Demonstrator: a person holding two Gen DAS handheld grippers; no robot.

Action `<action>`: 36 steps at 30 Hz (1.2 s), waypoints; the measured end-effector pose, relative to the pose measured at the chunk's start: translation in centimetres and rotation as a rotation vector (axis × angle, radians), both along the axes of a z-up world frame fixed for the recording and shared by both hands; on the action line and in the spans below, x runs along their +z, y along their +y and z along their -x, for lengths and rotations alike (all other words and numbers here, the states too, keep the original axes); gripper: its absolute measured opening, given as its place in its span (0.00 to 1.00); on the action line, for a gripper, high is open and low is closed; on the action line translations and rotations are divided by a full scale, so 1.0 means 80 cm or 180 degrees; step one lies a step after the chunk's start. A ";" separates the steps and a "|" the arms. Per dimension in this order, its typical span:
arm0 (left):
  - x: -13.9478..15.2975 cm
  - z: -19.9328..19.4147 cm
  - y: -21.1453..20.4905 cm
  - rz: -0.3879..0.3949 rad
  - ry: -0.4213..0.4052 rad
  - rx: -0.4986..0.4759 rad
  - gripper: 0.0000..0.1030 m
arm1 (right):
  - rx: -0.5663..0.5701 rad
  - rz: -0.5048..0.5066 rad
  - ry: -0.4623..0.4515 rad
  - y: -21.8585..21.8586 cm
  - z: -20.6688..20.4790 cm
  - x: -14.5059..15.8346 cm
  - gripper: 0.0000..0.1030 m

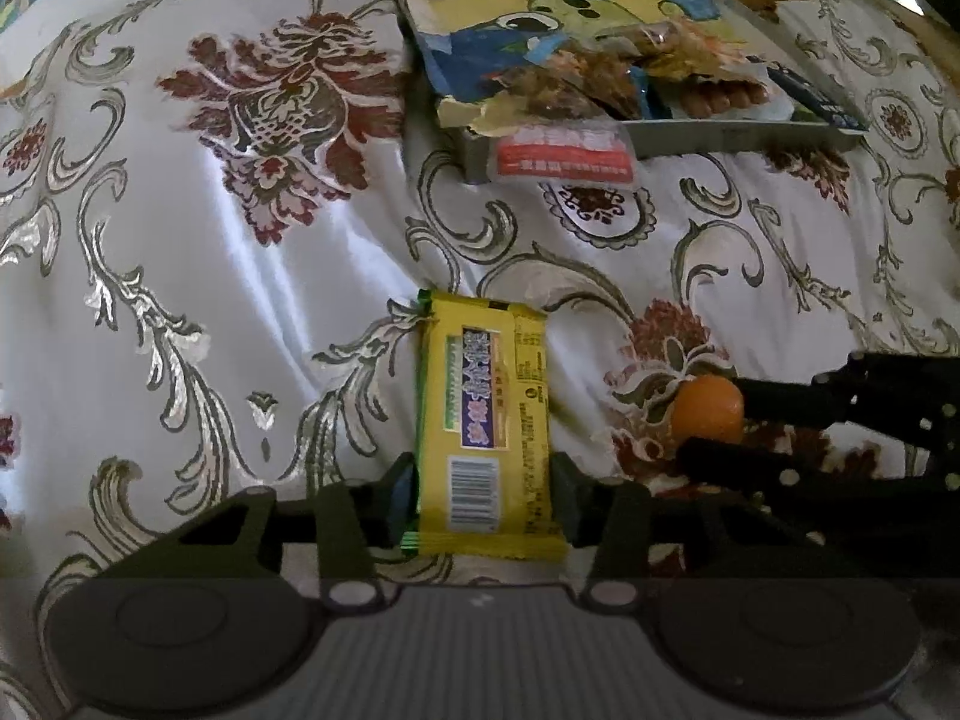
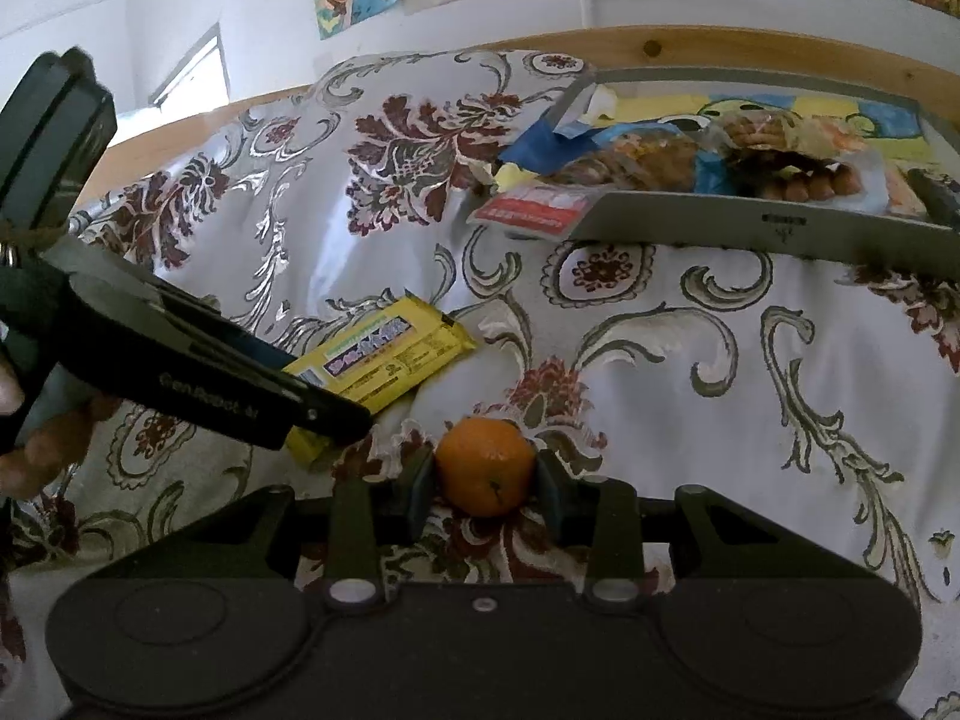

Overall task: Organize snacks
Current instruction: 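Grasp the orange with the right tool while the left tool grasps the yellow wafer bar, then carry the orange into the tray while the left tool carries the wafer bar there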

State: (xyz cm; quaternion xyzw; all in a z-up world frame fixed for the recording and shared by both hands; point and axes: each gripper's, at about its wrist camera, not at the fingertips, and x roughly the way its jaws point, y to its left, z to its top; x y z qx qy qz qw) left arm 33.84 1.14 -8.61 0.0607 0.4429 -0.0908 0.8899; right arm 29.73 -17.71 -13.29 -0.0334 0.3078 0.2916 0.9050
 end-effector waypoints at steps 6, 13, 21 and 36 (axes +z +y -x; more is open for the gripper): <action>0.008 -0.002 0.006 0.0121 0.0134 0.0179 0.48 | 0.0012 0.0024 0.0039 0.010 -0.015 -0.008 0.40; 0.010 0.000 0.002 0.0229 0.0364 0.0301 0.48 | 0.0021 0.0022 0.0013 0.014 -0.011 -0.008 0.36; 0.030 0.016 -0.011 0.0331 0.0388 0.0414 0.48 | -0.0123 0.0114 -0.0186 0.001 0.015 0.011 0.36; 0.093 0.010 -0.059 0.0498 -0.0049 0.0393 0.48 | -0.0683 -0.0080 -0.0716 -0.065 0.011 0.074 0.36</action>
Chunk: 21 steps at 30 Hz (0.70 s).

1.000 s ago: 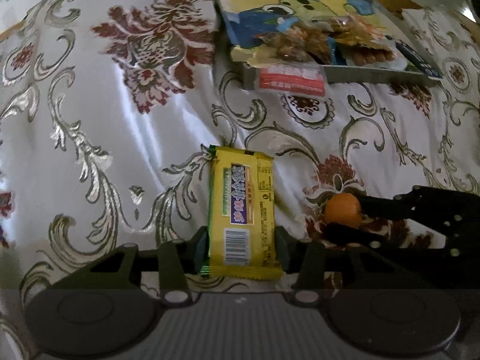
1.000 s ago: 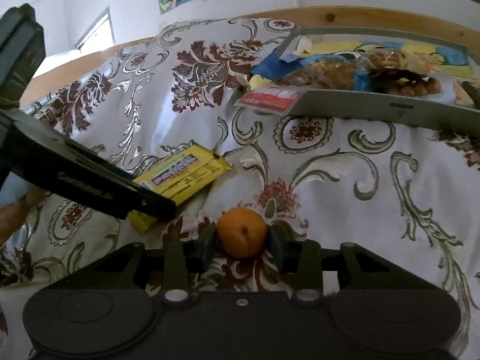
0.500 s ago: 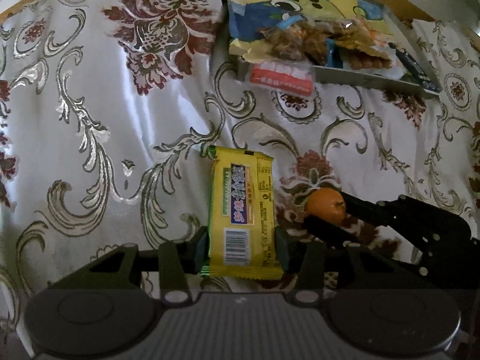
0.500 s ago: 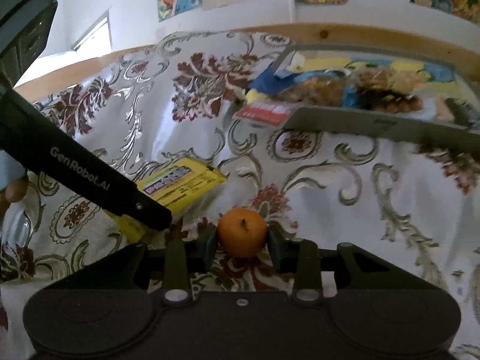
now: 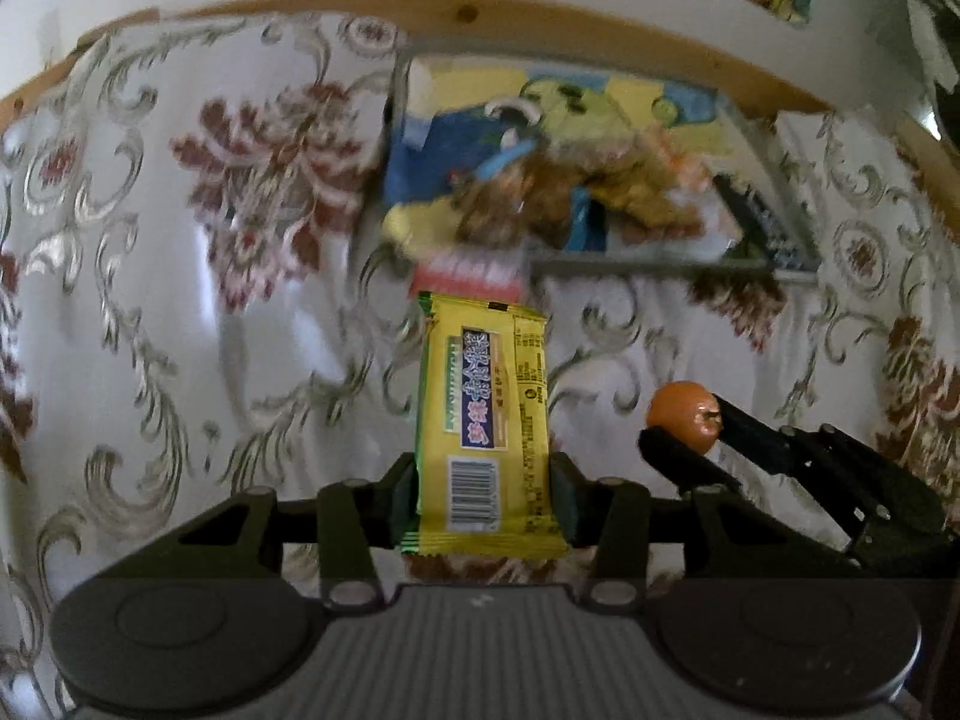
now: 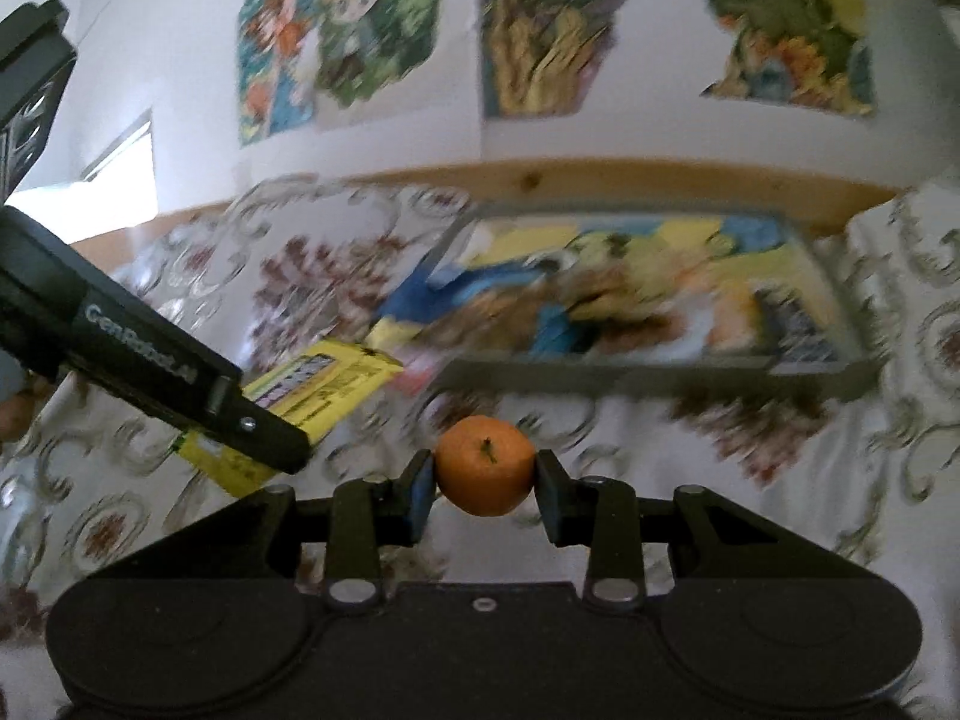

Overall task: Organize snacks
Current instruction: 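Carry the orange into the tray while the left tool carries the wafer bar there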

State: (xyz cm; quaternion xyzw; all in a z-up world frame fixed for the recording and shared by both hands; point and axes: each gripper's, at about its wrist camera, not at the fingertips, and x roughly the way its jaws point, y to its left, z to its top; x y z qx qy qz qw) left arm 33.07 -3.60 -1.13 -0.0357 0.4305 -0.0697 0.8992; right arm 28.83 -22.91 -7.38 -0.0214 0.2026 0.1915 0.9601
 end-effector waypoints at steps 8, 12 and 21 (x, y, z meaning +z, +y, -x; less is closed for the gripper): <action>0.026 -0.052 -0.031 0.0145 -0.0325 -0.0052 0.48 | -0.0391 -0.0169 -0.0321 -0.054 -0.039 0.031 0.36; 0.033 -0.095 -0.050 0.0224 -0.0468 -0.0081 0.48 | -0.0541 -0.0214 -0.0379 -0.074 -0.076 0.038 0.36; 0.029 -0.185 -0.092 0.0215 -0.0632 -0.0101 0.49 | -0.0843 -0.0057 -0.0228 -0.106 -0.165 0.044 0.36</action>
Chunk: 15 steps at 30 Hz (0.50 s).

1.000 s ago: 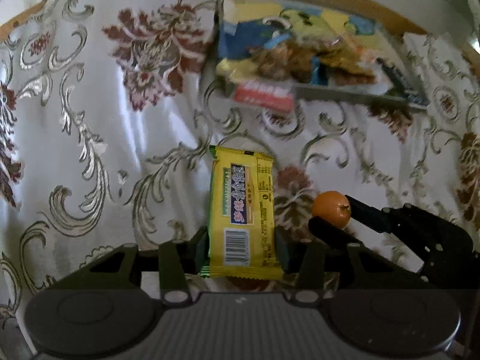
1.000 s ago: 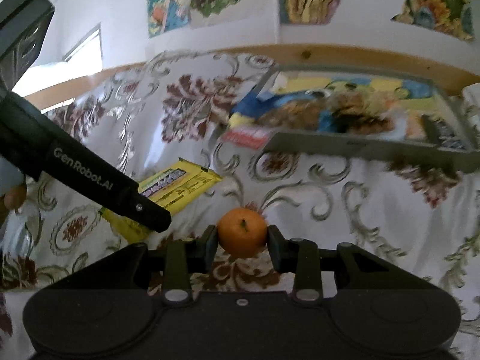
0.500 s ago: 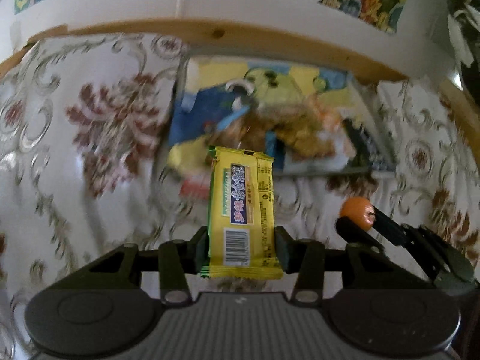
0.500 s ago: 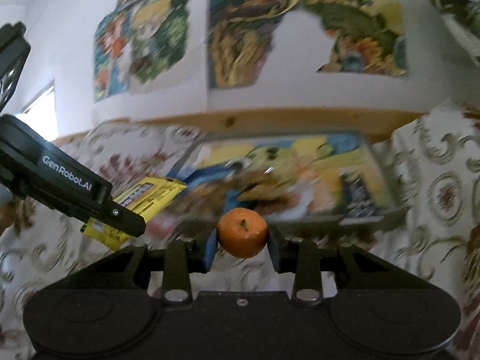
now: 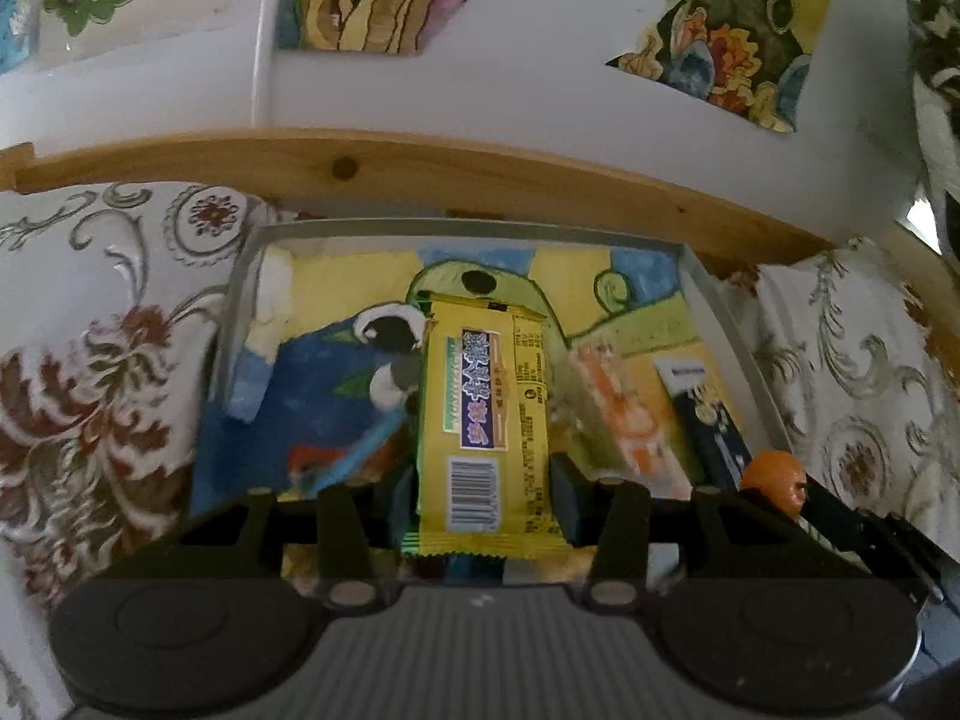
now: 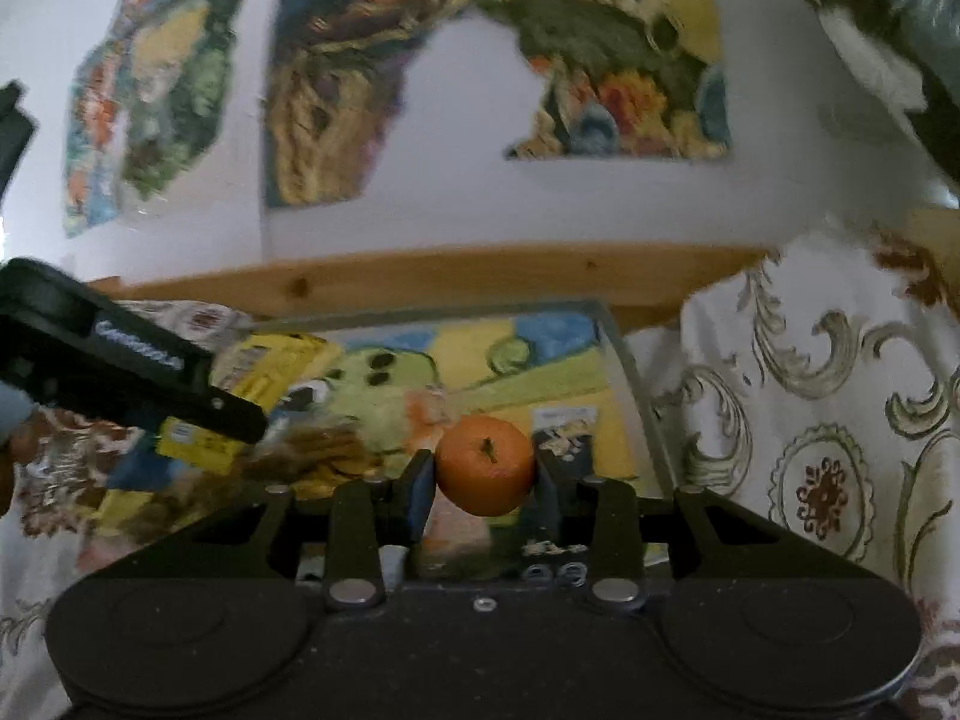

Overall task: Organize snacks
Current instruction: 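Carry the orange into the tray while the left tool carries the wafer bar there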

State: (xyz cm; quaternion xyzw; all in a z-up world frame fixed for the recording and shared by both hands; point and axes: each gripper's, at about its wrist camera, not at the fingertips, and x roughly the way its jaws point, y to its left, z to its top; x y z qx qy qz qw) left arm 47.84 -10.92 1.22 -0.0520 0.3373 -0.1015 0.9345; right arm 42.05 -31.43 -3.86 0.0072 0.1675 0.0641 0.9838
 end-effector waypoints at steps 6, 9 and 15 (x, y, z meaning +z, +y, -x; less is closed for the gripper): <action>-0.017 -0.011 -0.013 -0.0066 0.0034 0.0027 0.49 | -0.0044 0.0064 0.0206 -0.006 -0.020 -0.014 0.37; -0.023 -0.011 -0.016 -0.0098 0.0048 0.0044 0.49 | -0.0046 0.0089 0.0241 -0.006 -0.020 -0.021 0.37; -0.026 -0.007 -0.018 -0.0085 0.0053 0.0053 0.50 | -0.0026 0.0135 0.0246 0.000 -0.020 -0.019 0.38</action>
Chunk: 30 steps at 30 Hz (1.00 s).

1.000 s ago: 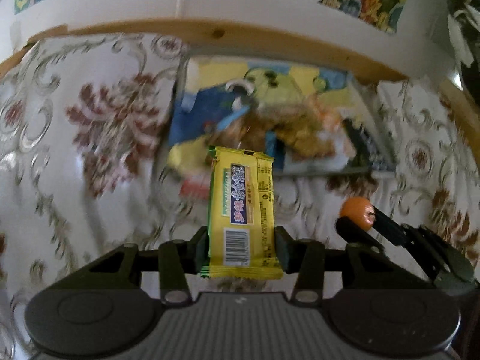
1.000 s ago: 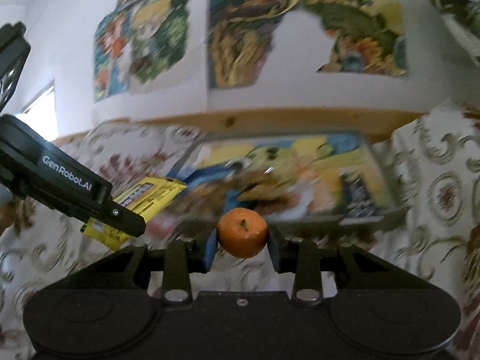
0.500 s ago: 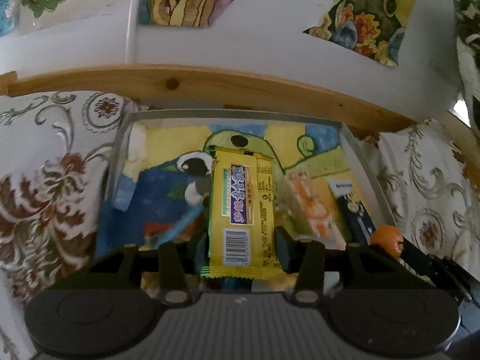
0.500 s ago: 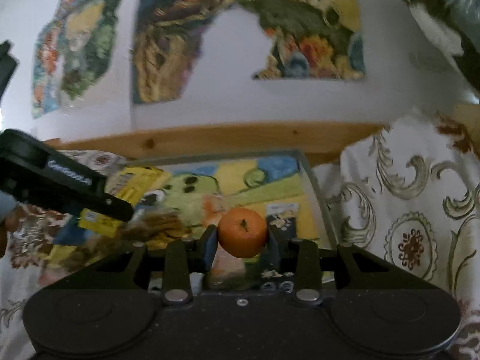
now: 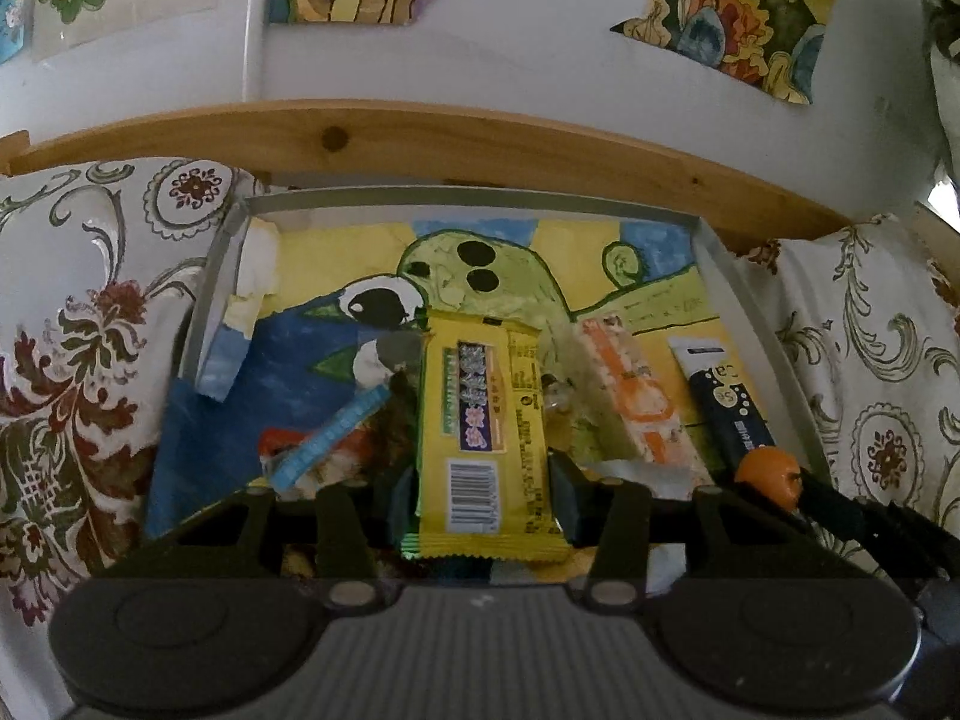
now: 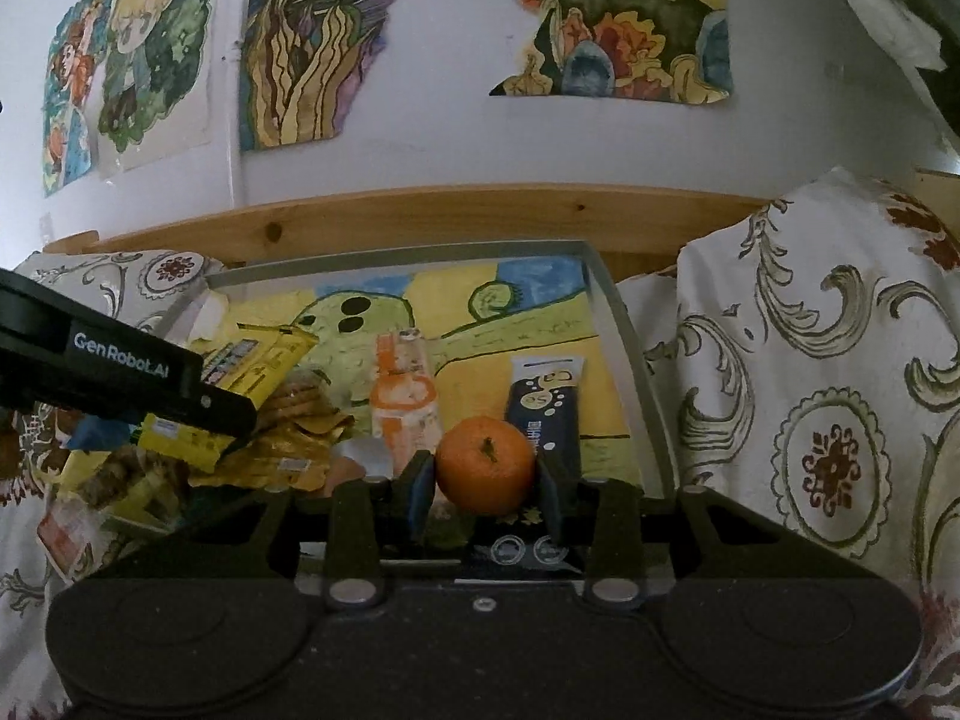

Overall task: Organize snacks
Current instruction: 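Carry the orange into the tray while the left tool carries the wafer bar there, then open both tools over the tray and lift them away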

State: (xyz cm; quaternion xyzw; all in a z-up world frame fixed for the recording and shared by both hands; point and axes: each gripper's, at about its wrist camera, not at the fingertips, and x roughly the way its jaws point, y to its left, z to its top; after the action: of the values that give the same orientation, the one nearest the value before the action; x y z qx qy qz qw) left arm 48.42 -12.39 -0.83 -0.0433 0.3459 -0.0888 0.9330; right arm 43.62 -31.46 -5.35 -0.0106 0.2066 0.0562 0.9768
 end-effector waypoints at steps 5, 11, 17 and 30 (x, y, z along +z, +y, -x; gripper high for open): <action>0.001 0.001 -0.004 -0.0058 -0.0020 -0.0002 0.62 | 0.0004 0.0019 -0.0008 0.004 -0.001 0.001 0.42; 0.006 0.006 -0.006 -0.0083 -0.0121 -0.0024 0.74 | 0.0022 0.0038 -0.0018 0.006 0.002 0.000 0.49; 0.006 0.007 -0.007 -0.0091 -0.0130 -0.0013 0.78 | 0.0034 0.0066 -0.0003 0.007 0.004 -0.001 0.53; 0.005 0.013 -0.002 -0.0033 -0.0154 0.0003 0.84 | 0.0076 0.0114 -0.0004 0.009 0.011 -0.002 0.62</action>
State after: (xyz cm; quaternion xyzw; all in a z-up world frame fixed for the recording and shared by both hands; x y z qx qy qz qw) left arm 47.40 -12.55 -0.45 -0.0364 0.3237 -0.0876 0.9414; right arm 42.77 -30.75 -5.52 -0.0305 0.2069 0.0642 0.9758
